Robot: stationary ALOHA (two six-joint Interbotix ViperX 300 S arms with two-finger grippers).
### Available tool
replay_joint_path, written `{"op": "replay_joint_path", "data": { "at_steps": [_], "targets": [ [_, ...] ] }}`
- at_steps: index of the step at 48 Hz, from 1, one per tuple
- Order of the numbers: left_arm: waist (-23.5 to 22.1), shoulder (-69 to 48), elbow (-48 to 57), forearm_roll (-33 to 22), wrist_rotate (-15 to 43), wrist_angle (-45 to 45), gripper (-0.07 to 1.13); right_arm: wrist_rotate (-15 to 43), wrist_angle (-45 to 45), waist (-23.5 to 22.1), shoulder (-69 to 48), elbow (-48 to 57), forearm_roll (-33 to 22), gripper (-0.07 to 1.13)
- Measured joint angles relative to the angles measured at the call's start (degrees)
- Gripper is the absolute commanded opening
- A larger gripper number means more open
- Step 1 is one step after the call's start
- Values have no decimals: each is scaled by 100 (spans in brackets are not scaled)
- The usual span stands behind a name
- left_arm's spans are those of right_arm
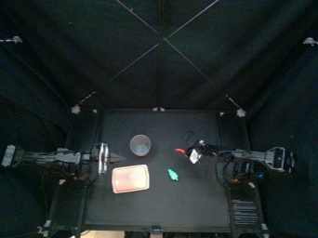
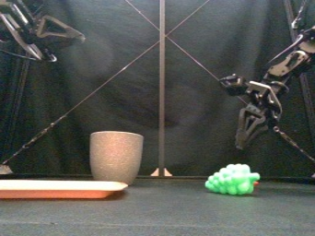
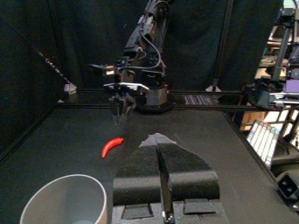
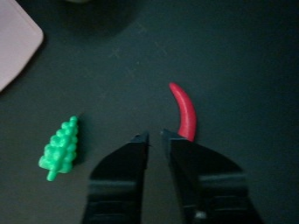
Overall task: Pick the red chile then place it in the grey bowl
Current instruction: Pick the red chile
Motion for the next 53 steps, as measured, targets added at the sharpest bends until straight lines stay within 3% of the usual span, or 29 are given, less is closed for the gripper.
{"op": "replay_joint_path", "data": {
  "at_steps": [7,34,42,53],
  "targets": [
    [9,0,9,0,0,18,-3,9,0,-26,448,-97,-105,95],
    [18,-9,18,0,0,18,-3,-26,0,-352,1749,-475,-202,94],
    [18,0,18,0,0,18,-3,0,-26,-360,1969,-694,-211,84],
    [18,0,26,0,0,18,-3,0,0,-352,2083,-782,-220,53]
  ]
}}
